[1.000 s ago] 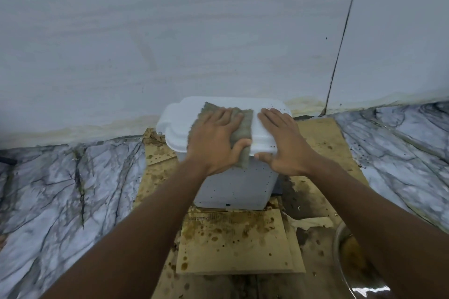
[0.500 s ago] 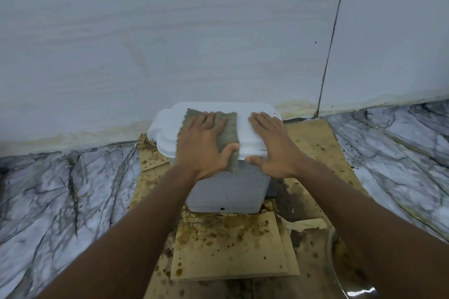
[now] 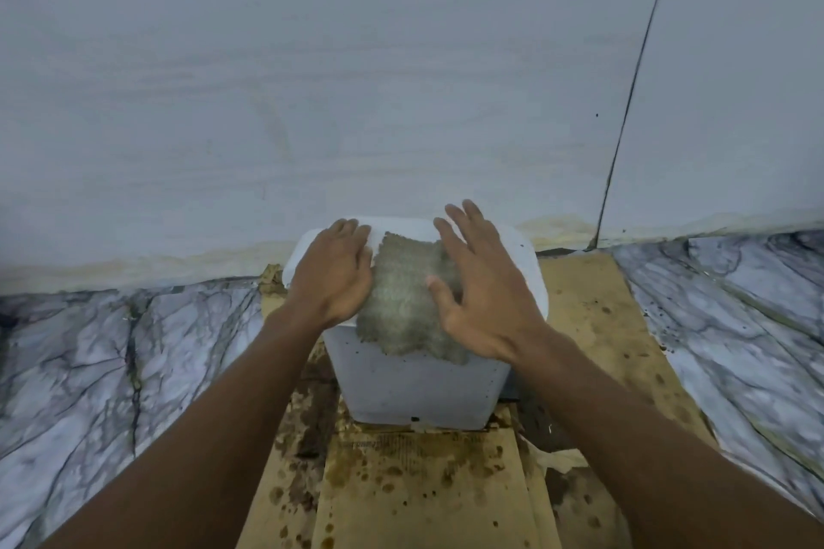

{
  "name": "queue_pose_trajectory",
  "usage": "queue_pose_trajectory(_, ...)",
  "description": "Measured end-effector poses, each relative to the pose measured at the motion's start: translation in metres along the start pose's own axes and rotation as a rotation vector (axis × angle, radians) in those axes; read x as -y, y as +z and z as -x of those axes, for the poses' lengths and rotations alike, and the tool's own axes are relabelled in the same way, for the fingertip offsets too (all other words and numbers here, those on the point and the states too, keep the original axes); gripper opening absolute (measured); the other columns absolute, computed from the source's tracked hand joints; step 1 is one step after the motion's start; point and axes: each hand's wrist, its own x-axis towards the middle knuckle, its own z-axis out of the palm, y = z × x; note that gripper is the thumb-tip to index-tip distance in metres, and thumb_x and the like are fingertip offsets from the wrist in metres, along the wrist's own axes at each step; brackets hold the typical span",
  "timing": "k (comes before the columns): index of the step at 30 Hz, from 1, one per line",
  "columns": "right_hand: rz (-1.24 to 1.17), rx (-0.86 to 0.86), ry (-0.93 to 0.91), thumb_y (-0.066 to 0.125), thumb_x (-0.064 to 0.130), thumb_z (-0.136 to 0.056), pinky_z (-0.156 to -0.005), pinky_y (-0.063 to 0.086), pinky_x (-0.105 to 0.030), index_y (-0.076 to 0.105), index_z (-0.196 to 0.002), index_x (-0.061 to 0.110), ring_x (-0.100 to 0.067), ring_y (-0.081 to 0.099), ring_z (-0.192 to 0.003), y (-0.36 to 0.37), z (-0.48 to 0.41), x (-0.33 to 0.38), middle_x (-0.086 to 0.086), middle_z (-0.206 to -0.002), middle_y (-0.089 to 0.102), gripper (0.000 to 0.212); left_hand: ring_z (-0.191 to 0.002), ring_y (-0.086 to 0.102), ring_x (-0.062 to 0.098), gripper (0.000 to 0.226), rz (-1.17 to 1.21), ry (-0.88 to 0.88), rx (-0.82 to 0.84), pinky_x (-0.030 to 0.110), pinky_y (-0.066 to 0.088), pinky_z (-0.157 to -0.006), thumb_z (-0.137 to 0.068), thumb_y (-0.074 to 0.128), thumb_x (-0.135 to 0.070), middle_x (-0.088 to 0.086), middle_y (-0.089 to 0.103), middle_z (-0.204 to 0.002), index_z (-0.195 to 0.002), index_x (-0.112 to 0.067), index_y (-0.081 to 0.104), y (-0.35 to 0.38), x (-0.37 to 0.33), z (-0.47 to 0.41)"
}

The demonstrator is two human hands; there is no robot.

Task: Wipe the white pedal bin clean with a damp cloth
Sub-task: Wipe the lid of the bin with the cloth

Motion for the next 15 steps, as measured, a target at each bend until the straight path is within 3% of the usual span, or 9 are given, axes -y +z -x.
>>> queue_pose_trajectory(4,0.191,0.191,-0.018,0.028,0.045,-0.106,-0.126,-0.009,-0.045,0.009,-0.161,0.015,-0.022,-0.009,-0.156,0.033,-0.011,0.031,-0.006,-0.170,0.002,0.066,-0.151,0.026,0.024,0.046,0.035,-0.020,-0.034,0.037,0.018,-0.122,-0.108,0.036,-0.025,0.010,0.035,-0.160,-0.152,-0.010,0.042,0.004,0.005,0.001)
queue_pose_trajectory(7,0.295,0.191,0.006,0.019,0.051,-0.104,-0.124,-0.004,-0.054,0.006,-0.162,0.019,-0.026,-0.003,-0.157,0.049,-0.014,0.028,-0.006,-0.170,0.006,0.067,-0.151,0.025,0.023,0.046,0.057,-0.039,-0.050,0.035,0.016,-0.122,-0.108,0.039,-0.024,0.008,0.034,-0.161,-0.151,-0.012,0.043,0.004,0.007,0.002)
queue_pose_trajectory(15,0.273,0.275,0.063,0.011,0.063,-0.102,-0.126,-0.009,-0.043,0.000,-0.161,0.034,-0.012,-0.011,-0.155,0.019,-0.014,-0.023,0.009,-0.169,-0.006,0.066,-0.150,0.028,0.025,0.047,-0.002,0.001,-0.106,0.038,0.018,-0.122,-0.107,0.037,-0.025,0.010,0.037,-0.159,-0.151,-0.011,0.043,0.017,0.005,0.004)
